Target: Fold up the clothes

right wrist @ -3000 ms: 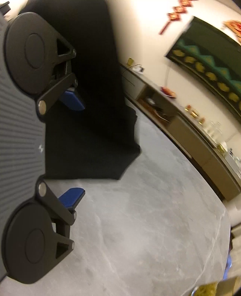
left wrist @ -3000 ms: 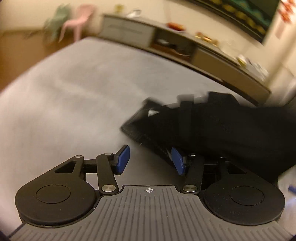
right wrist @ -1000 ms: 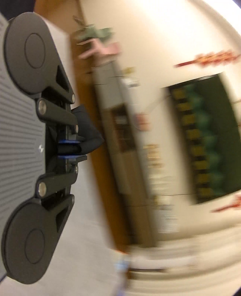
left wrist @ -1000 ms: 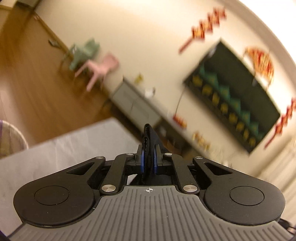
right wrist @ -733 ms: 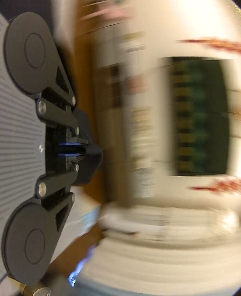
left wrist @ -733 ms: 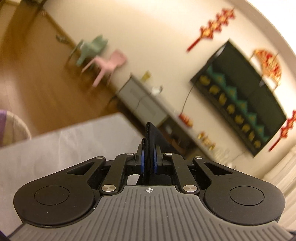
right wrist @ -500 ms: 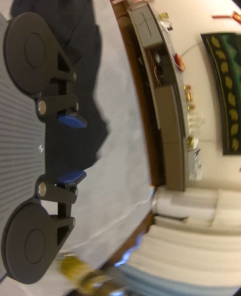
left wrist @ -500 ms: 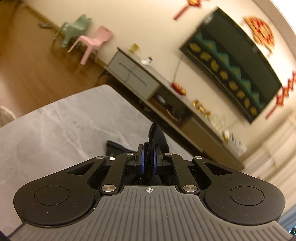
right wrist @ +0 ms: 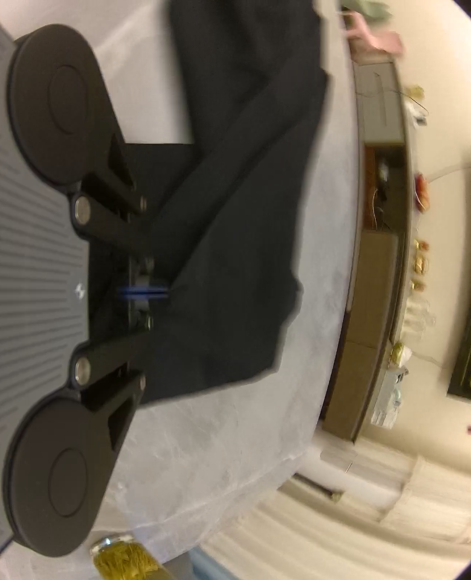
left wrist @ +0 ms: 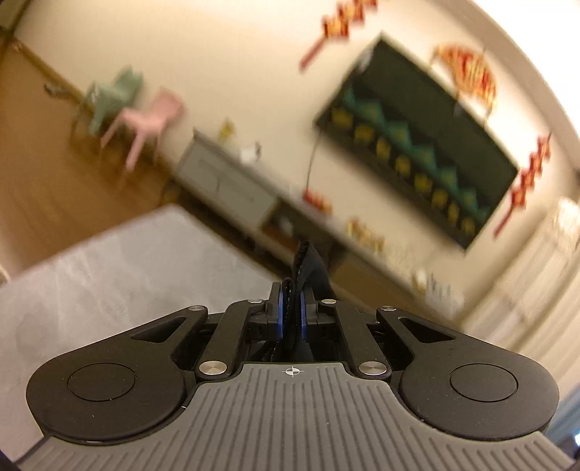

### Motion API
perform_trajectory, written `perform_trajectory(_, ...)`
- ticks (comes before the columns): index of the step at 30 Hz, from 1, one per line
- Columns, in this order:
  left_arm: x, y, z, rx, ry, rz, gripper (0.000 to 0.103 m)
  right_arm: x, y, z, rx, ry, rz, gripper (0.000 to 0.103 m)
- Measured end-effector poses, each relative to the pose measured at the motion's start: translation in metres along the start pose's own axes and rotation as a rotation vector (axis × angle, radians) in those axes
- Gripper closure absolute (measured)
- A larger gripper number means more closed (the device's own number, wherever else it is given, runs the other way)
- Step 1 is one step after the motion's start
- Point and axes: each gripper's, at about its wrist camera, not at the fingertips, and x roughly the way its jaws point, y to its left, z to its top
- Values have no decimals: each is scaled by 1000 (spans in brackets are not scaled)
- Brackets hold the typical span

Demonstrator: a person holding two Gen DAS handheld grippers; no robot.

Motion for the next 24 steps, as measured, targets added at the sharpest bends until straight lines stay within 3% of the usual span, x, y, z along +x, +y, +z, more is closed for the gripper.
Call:
perform_trajectory(2, -24, 1, 8, -33, -167, -20, 103, -26, -6, 20, 13, -123, -39, 103)
perform_trajectory(5, -52, 0, 15, 0, -321, -50, 103, -60, -30, 64, 107, -295, -125, 103)
perform_trajectory(7, -45, 6, 13, -38, -259, -65, 103, -49, -51, 88, 189, -302, -205, 103)
perform_trajectory(8, -36, 8, 9, -55, -198, -56, 103, -33, -61, 94, 216, -250, -221, 101)
perform_trajectory(10, -16, 11, 1, -88, -75, -39, 103, 9, -77, 97, 288, -73, -172, 91)
perform_trajectory(11, -6, 13, -2, -102, -14, -31, 103, 27, -85, 96, 326, -1, -152, 81)
perform_trajectory(13, 12, 7, -11, -61, 108, -13, 103, 24, -91, 78, 419, 0, -141, 68)
perform_trajectory(15, 29, 3, -25, 6, 231, 52, 103, 8, -89, 51, 474, -20, -82, 32)
perform_trajectory(17, 49, 5, -39, 57, 324, 154, 71, -4, -84, 20, 474, 6, -17, 30)
perform_trajectory(18, 60, 9, -45, 71, 353, 207, 63, -5, -78, 6, 444, 33, -2, 30)
perform_trajectory(21, 89, 25, -43, 61, 365, 262, 50, 2, -66, -21, 383, 101, -15, 30)
perform_trajectory(24, 116, 44, -44, 13, 423, 262, 49, 18, -64, -11, 361, 100, -3, 29)
